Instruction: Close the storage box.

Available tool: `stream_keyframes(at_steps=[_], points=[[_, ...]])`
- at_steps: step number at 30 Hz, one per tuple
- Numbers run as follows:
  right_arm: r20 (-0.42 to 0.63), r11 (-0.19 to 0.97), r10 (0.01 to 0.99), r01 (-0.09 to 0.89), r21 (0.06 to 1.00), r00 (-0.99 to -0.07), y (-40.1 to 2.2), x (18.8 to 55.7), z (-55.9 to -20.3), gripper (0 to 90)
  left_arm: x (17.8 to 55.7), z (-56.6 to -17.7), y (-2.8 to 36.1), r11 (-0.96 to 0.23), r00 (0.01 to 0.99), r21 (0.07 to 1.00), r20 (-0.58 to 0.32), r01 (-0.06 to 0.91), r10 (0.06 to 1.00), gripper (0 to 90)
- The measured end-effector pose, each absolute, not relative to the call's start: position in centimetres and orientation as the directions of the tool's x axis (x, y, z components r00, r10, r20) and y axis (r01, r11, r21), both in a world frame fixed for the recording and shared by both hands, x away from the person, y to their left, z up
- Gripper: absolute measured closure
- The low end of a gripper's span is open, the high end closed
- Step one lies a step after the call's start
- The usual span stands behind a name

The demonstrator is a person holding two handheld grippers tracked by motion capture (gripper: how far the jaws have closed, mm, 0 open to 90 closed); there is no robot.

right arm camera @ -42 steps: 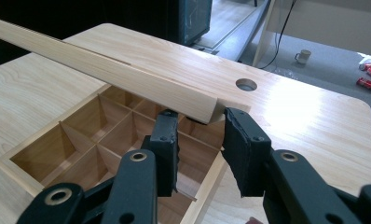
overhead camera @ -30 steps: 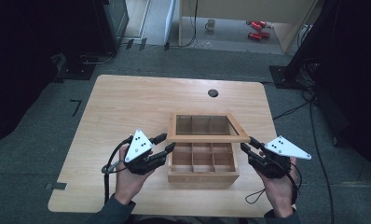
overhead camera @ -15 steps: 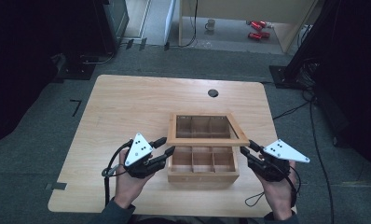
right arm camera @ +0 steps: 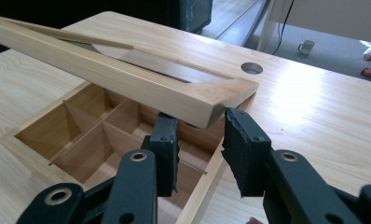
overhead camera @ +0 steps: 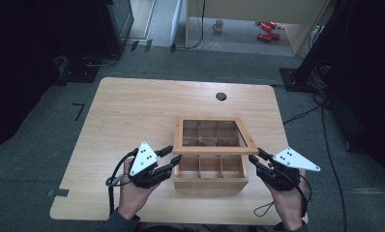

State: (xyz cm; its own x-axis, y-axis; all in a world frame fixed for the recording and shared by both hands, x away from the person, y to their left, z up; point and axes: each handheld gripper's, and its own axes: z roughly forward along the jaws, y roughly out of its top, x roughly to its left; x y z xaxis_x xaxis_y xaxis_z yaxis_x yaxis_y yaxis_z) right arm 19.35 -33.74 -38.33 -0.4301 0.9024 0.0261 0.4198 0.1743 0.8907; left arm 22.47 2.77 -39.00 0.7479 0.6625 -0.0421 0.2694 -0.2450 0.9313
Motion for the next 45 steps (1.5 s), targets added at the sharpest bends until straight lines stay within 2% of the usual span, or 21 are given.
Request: stream_keyframes(at_steps=[34,45], points=[[0.054,0.157,0.905,0.448,0.880,-0.422,-33.7,18.2,-40.6,66.3,20.8,-40.0,3.4,-0.243,0.750,0.928,-0.056,0.283,0.659,57.3],[0.056,0.161,0.904,0.458,0.874,-0.424,-33.7,18.0,-41.1,66.4,20.8,-41.7,3.2,-0.290,0.744,0.906,-0.039,0.308,0.667,55.2]])
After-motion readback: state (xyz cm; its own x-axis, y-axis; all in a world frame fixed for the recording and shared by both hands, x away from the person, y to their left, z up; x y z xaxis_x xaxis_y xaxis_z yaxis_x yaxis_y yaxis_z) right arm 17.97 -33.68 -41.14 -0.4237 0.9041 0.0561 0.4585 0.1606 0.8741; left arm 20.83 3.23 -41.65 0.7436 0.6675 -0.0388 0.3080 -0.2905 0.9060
